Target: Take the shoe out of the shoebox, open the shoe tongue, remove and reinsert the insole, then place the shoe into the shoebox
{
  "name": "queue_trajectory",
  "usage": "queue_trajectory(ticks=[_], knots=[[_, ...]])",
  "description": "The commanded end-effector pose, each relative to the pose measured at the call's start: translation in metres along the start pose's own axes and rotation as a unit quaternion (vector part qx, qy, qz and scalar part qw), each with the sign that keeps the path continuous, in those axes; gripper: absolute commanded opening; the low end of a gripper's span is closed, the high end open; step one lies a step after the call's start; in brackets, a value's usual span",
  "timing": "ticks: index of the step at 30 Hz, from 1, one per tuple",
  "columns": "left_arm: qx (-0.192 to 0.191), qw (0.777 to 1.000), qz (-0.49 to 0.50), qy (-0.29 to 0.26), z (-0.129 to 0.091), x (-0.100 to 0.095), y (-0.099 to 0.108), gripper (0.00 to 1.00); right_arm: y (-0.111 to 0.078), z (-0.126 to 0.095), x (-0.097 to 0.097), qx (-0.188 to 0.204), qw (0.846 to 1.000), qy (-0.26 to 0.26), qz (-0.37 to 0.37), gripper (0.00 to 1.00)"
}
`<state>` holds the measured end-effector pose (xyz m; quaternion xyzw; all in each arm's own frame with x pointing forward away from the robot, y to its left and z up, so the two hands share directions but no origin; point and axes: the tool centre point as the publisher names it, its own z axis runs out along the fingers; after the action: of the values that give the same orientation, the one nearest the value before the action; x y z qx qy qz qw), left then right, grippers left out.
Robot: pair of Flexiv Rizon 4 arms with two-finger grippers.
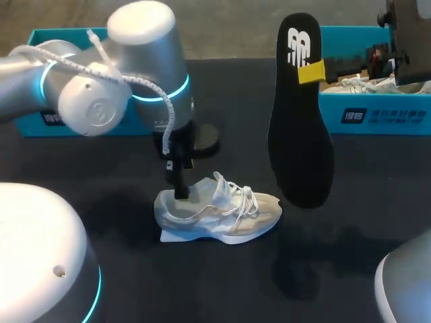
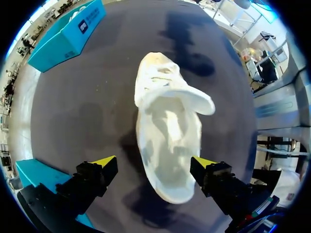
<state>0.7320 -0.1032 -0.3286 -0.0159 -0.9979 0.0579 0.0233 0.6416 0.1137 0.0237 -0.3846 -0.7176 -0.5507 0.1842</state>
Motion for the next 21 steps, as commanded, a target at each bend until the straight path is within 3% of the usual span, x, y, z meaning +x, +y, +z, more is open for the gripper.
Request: queue_trajectory(ticks=[1, 16, 21], knots=[[-0.002, 1.000, -0.002, 0.007, 0.021, -0.014, -0.013, 1.00, 0.002, 0.003, 0.000, 0.002, 1.000, 0.000, 0.001, 0.00], [0.005, 1.000, -0.008, 0.018, 0.055, -0.027, -0.029, 1.00, 0.002, 0.003, 0.000, 0.002, 1.000, 0.000, 0.001, 0.00], [0.004, 1.000, 0.000, 0.022, 0.058, -0.023, -0.034, 0.91, 0.002, 0.003, 0.000, 0.002, 1.000, 0.000, 0.001, 0.00]])
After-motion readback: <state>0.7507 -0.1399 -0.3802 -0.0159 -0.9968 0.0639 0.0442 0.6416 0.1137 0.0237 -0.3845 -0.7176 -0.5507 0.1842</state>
